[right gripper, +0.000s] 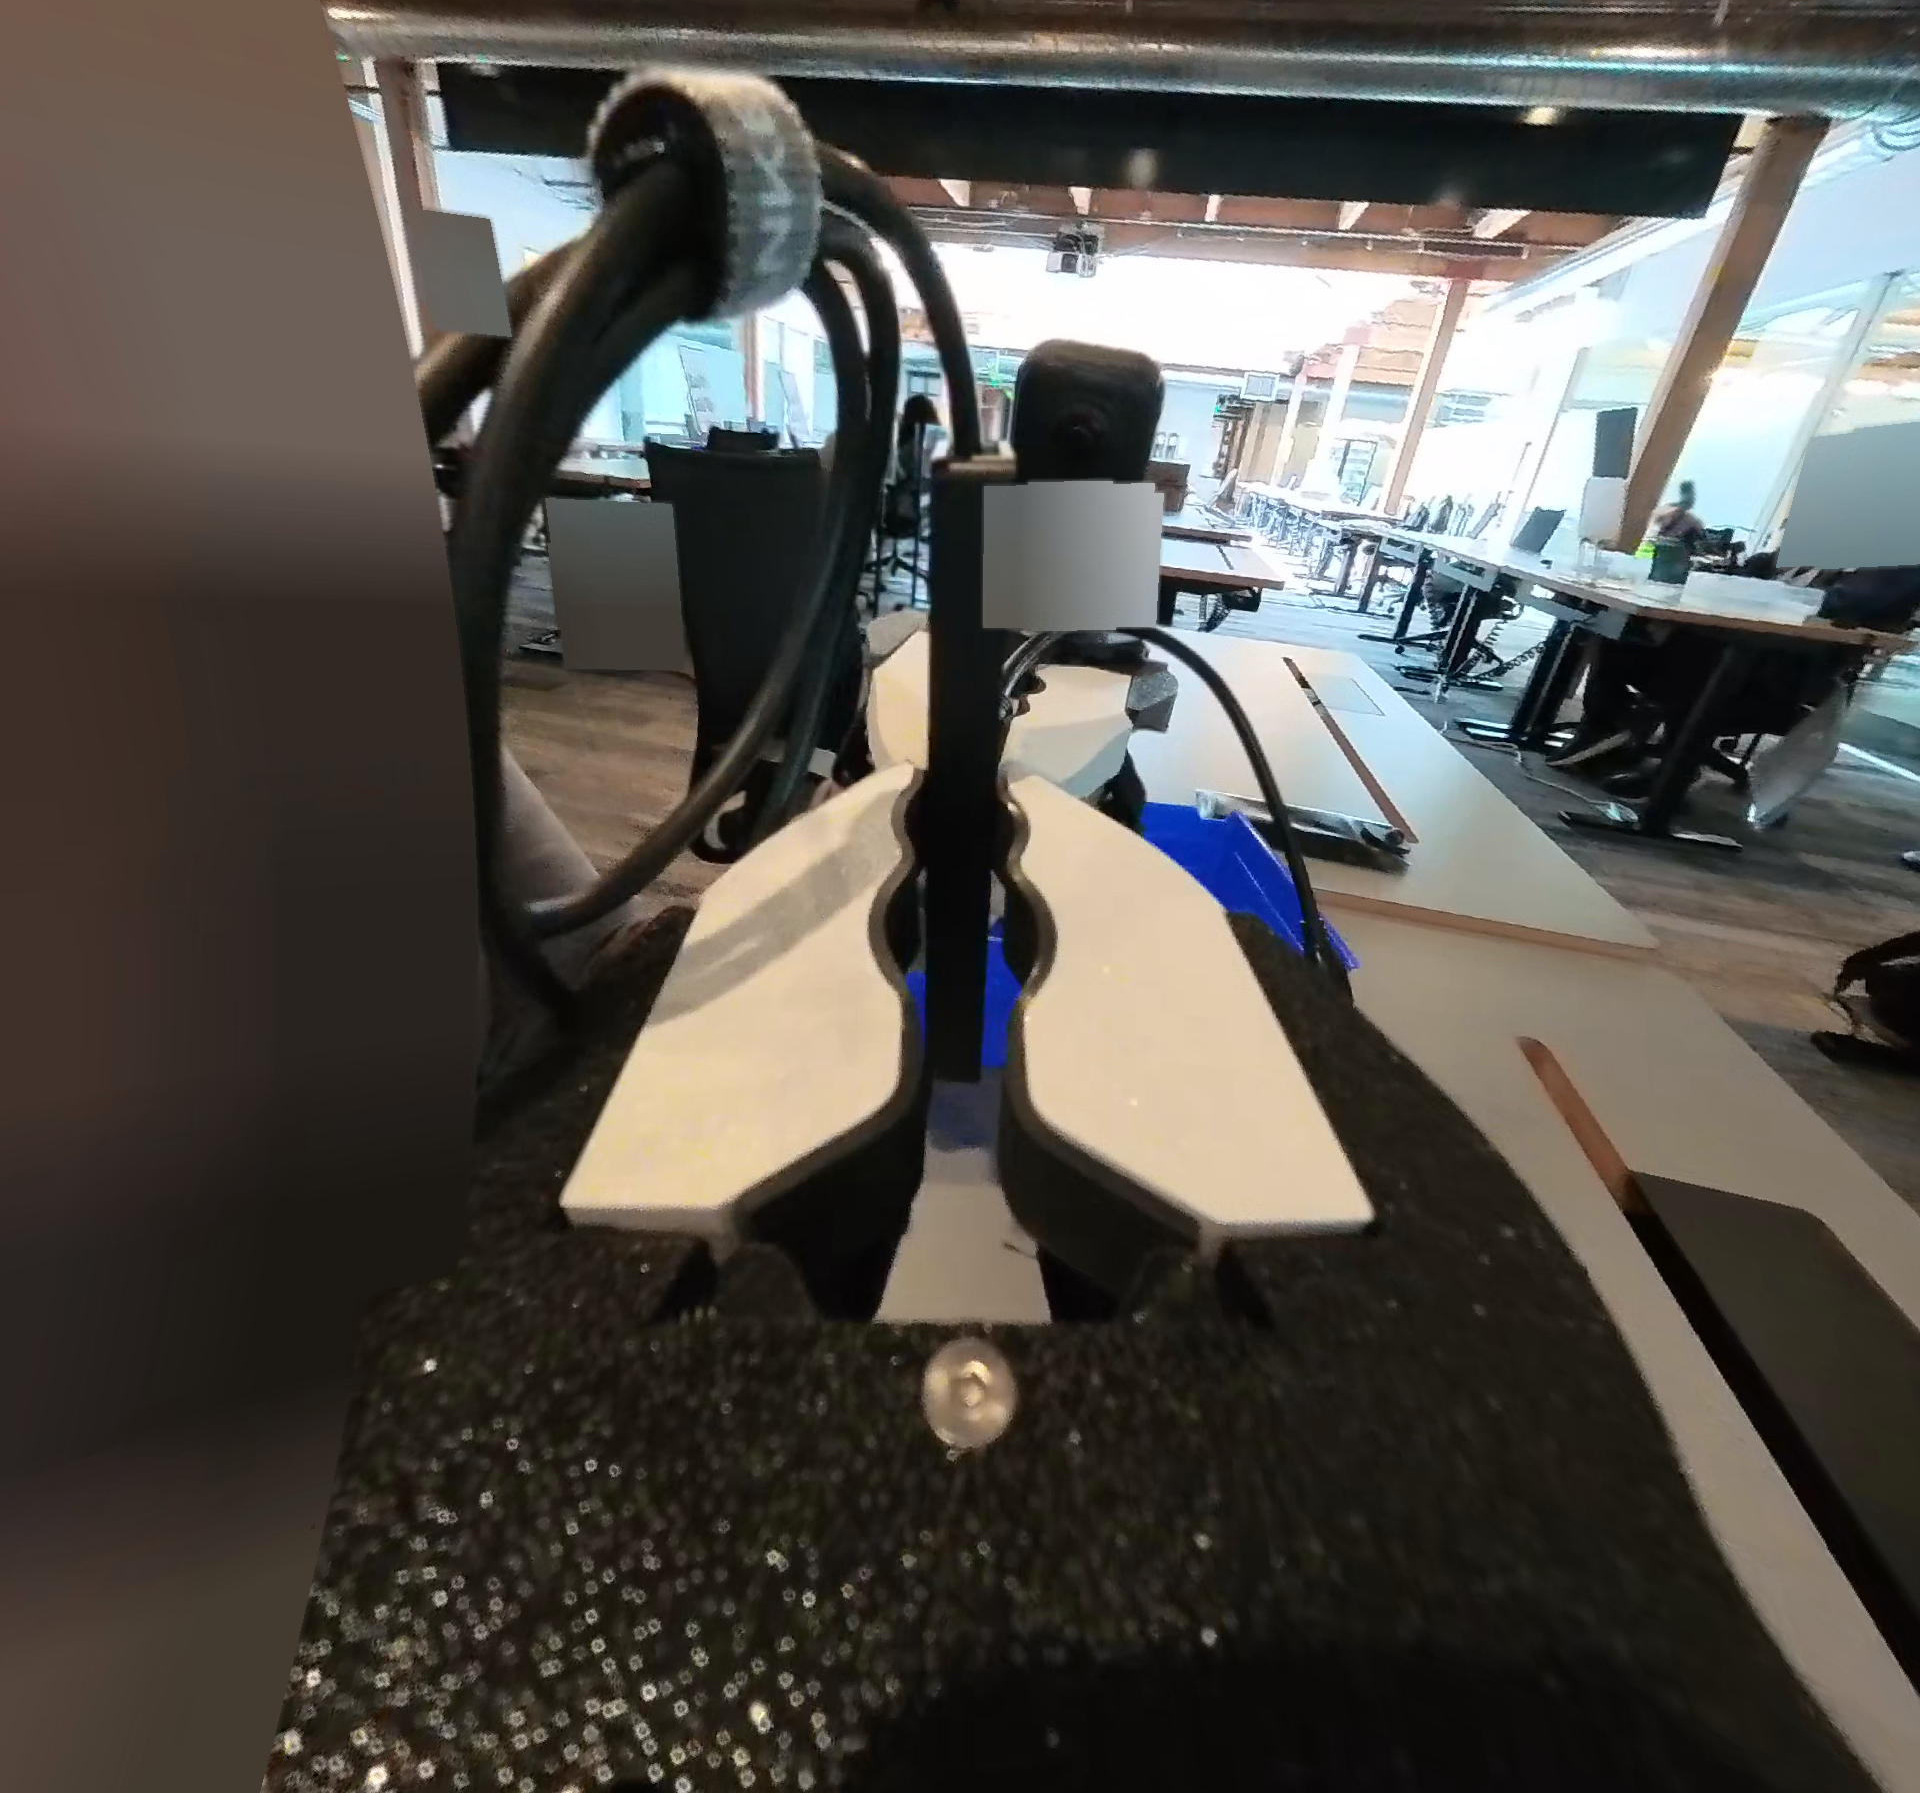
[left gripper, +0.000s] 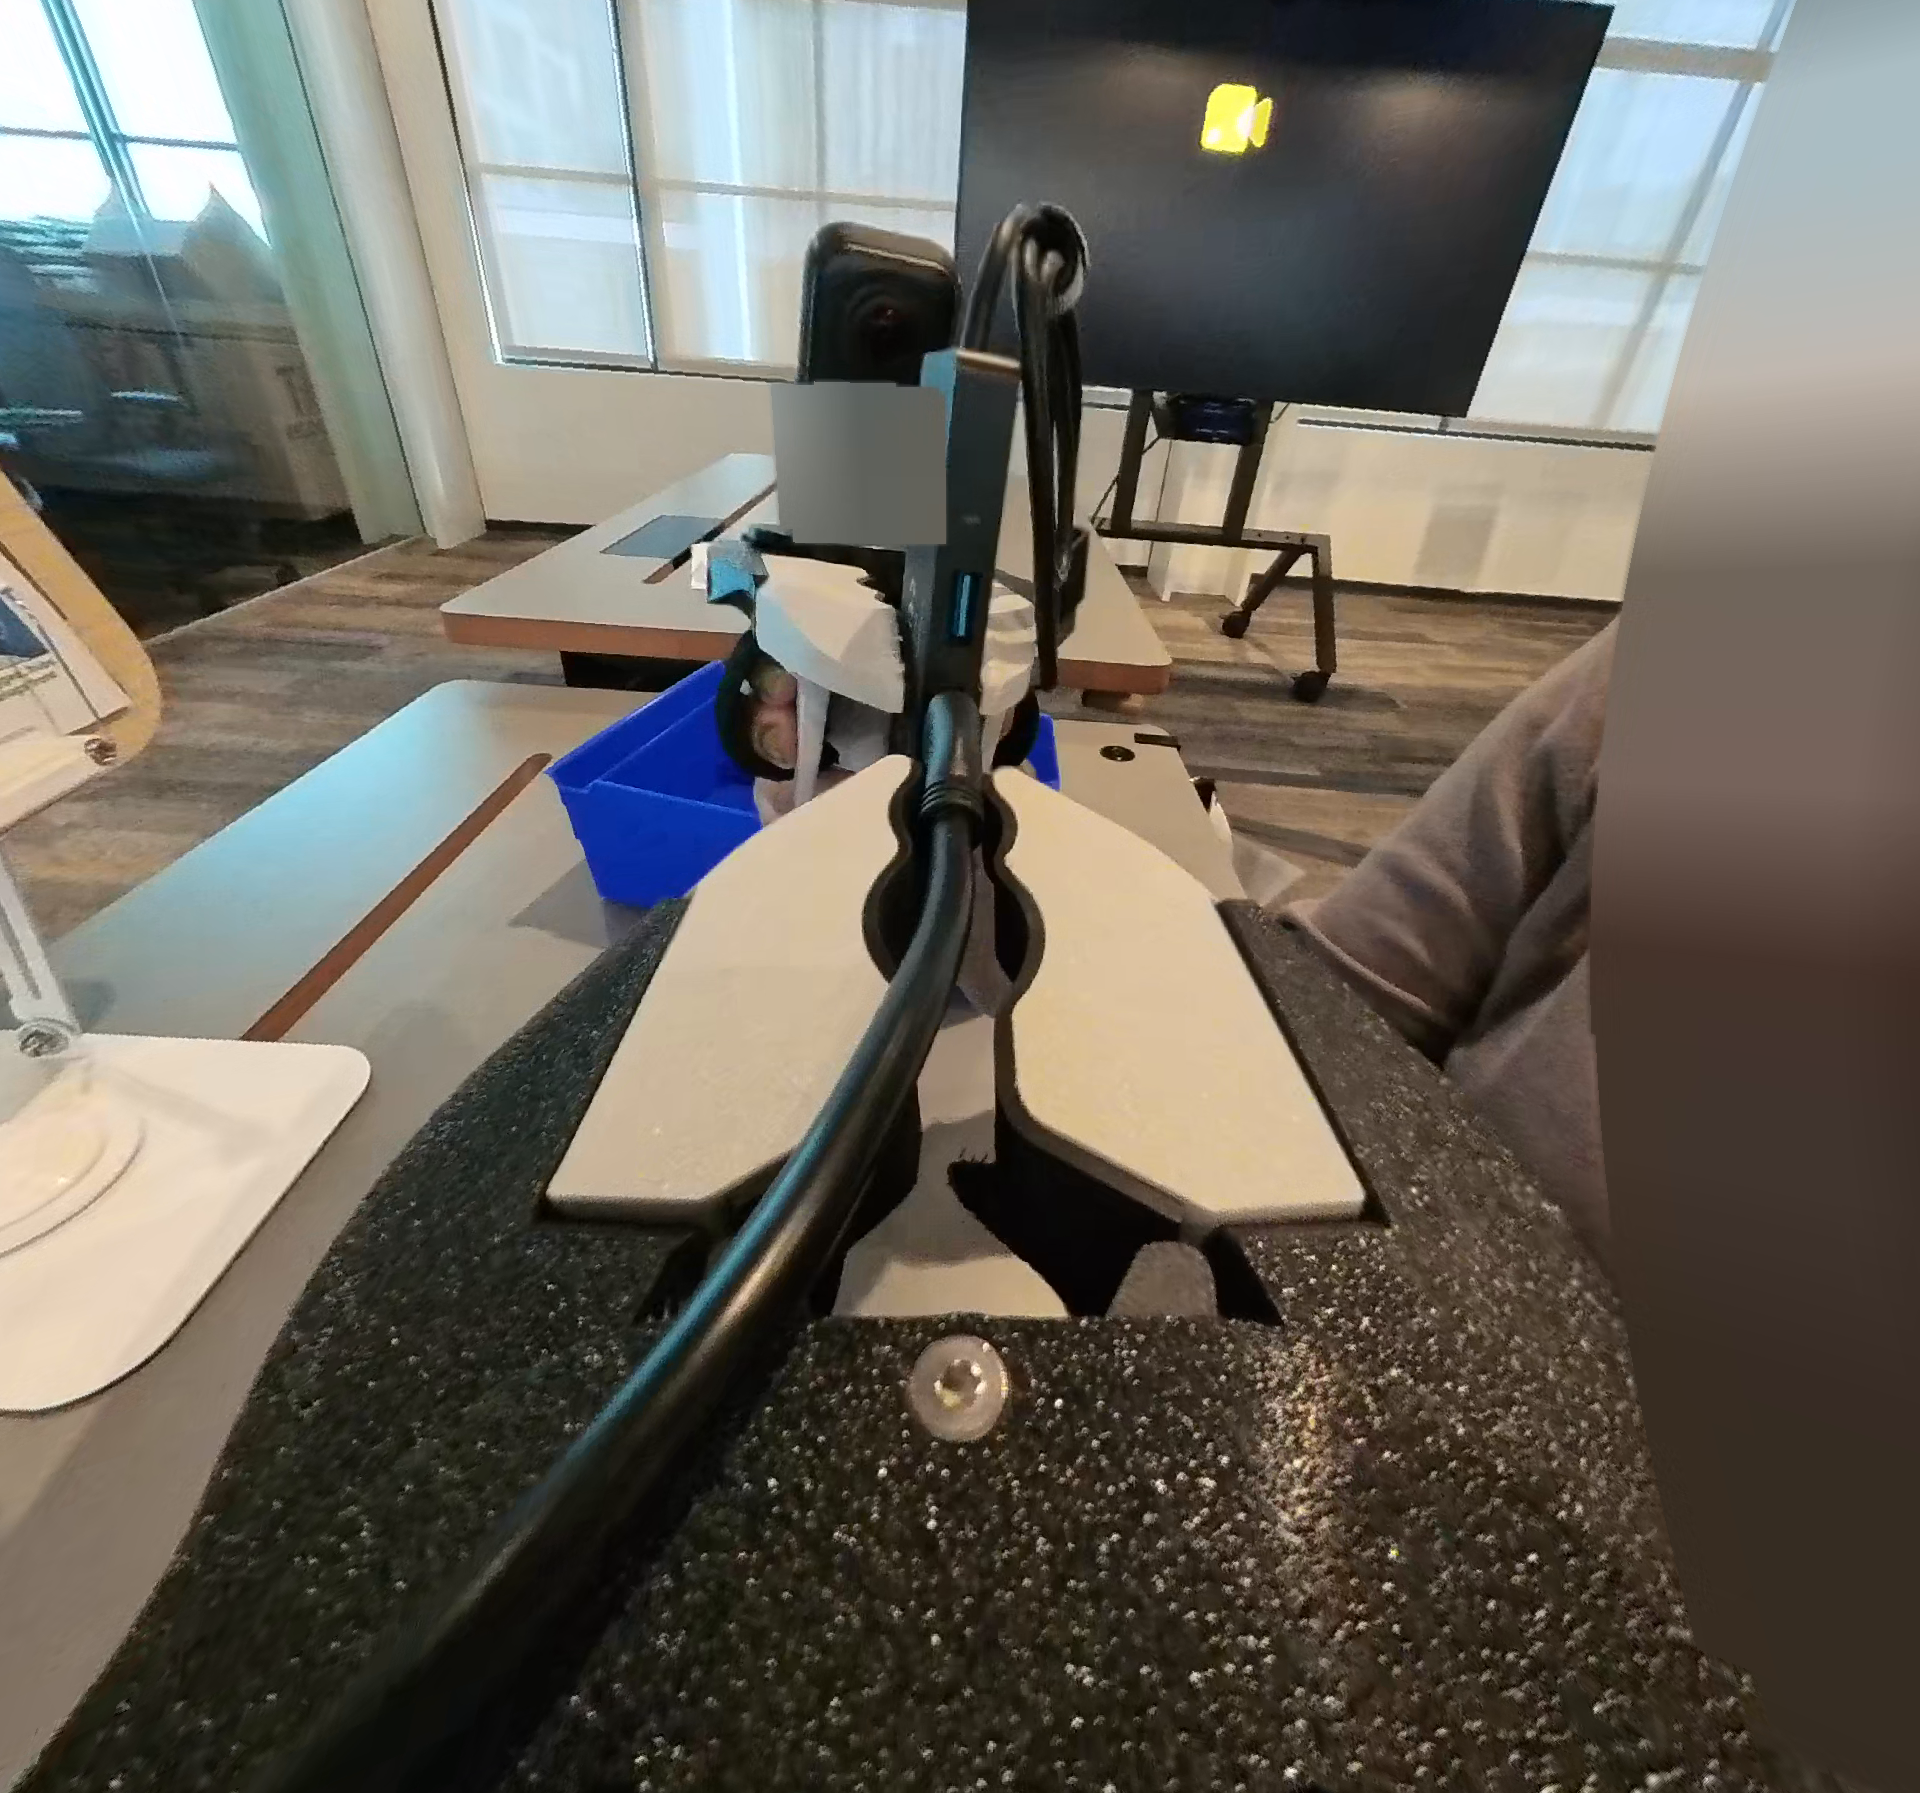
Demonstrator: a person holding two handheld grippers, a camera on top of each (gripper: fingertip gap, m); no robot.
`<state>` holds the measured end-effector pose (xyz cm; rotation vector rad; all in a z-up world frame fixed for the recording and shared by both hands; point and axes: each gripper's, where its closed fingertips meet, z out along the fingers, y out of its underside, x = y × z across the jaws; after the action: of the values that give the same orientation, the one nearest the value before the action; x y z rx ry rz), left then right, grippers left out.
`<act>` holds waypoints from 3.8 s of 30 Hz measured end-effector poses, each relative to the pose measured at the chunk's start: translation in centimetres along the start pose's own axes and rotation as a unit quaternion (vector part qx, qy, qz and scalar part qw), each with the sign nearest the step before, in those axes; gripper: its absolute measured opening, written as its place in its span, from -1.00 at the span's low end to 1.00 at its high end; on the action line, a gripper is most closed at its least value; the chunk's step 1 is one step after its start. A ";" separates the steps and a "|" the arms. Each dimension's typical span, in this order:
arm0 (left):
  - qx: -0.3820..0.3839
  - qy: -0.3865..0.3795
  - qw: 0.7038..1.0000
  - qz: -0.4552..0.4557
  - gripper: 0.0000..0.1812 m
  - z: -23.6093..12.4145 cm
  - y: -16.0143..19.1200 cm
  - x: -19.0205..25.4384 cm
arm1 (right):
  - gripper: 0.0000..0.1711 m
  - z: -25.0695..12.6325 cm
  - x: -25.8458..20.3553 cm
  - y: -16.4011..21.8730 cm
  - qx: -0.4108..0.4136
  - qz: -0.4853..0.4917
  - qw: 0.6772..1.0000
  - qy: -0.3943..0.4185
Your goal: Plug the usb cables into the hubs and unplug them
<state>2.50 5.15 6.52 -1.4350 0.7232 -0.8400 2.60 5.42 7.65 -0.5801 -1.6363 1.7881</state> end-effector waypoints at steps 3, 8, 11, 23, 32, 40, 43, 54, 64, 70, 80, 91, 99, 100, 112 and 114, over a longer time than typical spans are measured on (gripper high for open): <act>0.020 -0.003 1.000 0.002 -0.89 0.0 -0.3 -0.2 | -0.88 0.0 0.3 -0.1 -0.001 -0.004 1.000 0.014; 0.061 0.011 0.998 -0.013 -0.87 0.0 -1.4 -0.2 | -0.88 -0.8 0.3 -0.6 0.017 -0.004 1.000 0.017; 0.057 0.005 0.998 -0.009 -0.89 0.1 -1.2 -0.5 | -0.88 -1.1 0.4 -0.5 0.018 -0.003 1.000 0.022; 0.052 0.009 0.999 0.011 -0.89 0.5 -1.5 0.4 | -0.88 -0.3 -0.3 -0.7 0.025 0.002 1.000 -0.007; 0.034 -0.075 0.996 0.042 -0.90 0.0 -1.7 -1.1 | -0.88 0.0 1.2 -0.7 0.005 -0.032 0.998 0.061; 0.043 -0.008 0.999 0.007 -0.90 -0.4 -1.3 -0.6 | -0.88 0.3 0.4 -0.3 0.018 -0.008 1.000 0.007; 0.003 -0.107 0.992 0.065 -0.90 -0.6 -1.0 -2.1 | -0.89 0.1 1.9 0.2 -0.018 -0.034 0.996 0.076; 0.128 -0.123 0.984 0.010 -0.90 -9.9 -4.2 -1.3 | -0.88 -9.7 0.6 -3.8 0.146 -0.006 0.985 0.091; 0.034 -0.141 0.988 0.044 -0.90 -5.7 -2.4 -1.4 | -0.88 -9.7 0.9 -3.6 0.068 -0.020 0.980 0.185; -0.004 -0.122 0.992 0.045 -0.90 -2.7 -1.1 -1.8 | -0.88 -14.0 -4.8 -7.4 -0.022 -0.119 0.919 0.375; -0.001 -0.074 0.997 0.026 -0.90 -0.8 -0.7 -1.4 | -0.88 -25.6 -5.2 0.0 -0.285 0.031 0.826 0.485; -0.017 -0.061 0.998 0.009 -0.90 0.4 0.5 -1.9 | -0.89 -41.2 1.5 11.2 -0.482 0.117 0.605 0.623; -0.024 -0.050 0.998 0.005 -0.90 0.7 0.8 -1.8 | -0.88 -43.3 3.1 15.1 -0.613 0.074 0.521 0.590; -0.024 -0.049 0.998 0.005 -0.90 0.8 0.8 -1.7 | -0.87 -43.6 3.2 15.3 -0.620 0.068 0.511 0.591; -0.037 -0.036 0.999 -0.003 -0.90 1.6 1.5 -1.6 | -0.84 -46.7 3.3 16.7 -0.677 0.061 0.402 0.613; -0.041 -0.033 0.999 -0.006 -0.90 1.8 1.6 -1.5 | -0.79 -47.3 3.0 16.7 -0.676 0.068 0.383 0.625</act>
<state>3.26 7.32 4.84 -1.5343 0.7063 -0.7774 30.82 40.58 -14.61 -2.0232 -1.2739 -0.7272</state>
